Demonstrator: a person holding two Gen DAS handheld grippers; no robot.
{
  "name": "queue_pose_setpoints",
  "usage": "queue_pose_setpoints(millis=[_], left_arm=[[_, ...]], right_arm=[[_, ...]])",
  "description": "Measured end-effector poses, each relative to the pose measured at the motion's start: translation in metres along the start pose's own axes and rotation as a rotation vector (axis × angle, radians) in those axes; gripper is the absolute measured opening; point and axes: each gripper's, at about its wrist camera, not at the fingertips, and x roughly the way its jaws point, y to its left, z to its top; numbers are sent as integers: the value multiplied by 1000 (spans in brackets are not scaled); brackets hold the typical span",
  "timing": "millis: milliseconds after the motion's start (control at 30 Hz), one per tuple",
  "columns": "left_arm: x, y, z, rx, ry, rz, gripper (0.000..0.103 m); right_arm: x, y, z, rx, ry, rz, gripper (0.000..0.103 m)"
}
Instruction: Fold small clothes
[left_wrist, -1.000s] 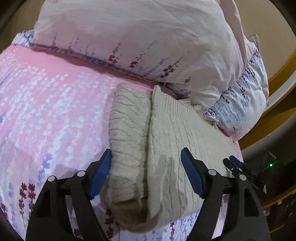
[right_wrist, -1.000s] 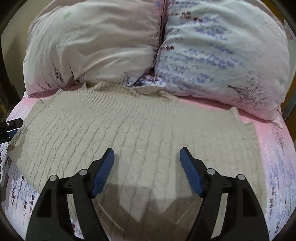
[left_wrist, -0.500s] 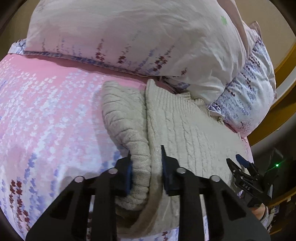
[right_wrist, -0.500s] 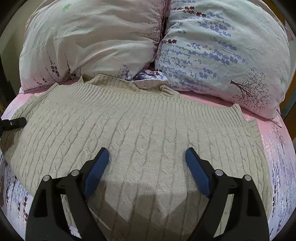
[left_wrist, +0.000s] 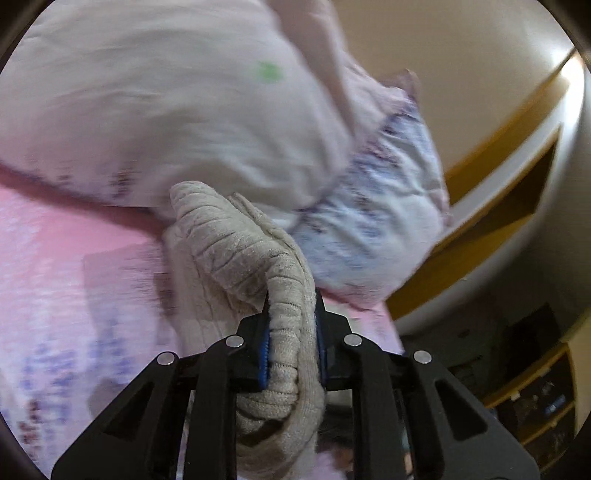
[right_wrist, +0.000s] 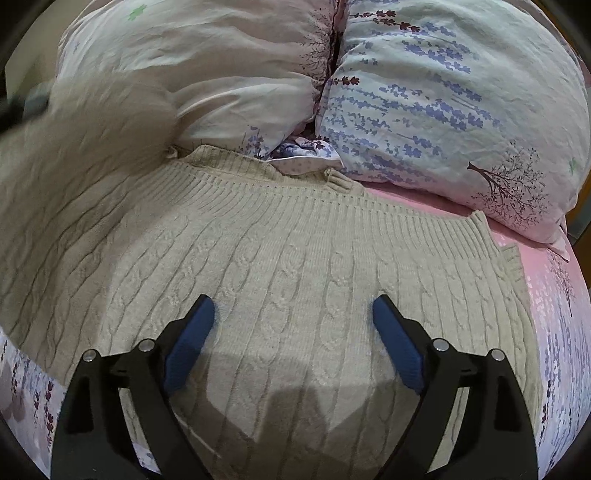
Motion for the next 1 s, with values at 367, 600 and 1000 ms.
queue_pose_setpoints(millis=[367, 600, 1000], left_arm=[[93, -70, -35, 87, 118, -150, 8], [163, -87, -90, 145, 413, -170, 3], [43, -29, -33, 148, 53, 216, 93]], right_arm=[[-43, -84, -40, 134, -76, 130, 88], [-69, -186, -61, 520, -127, 355, 88], [-4, -141, -19, 625, 130, 720, 66]])
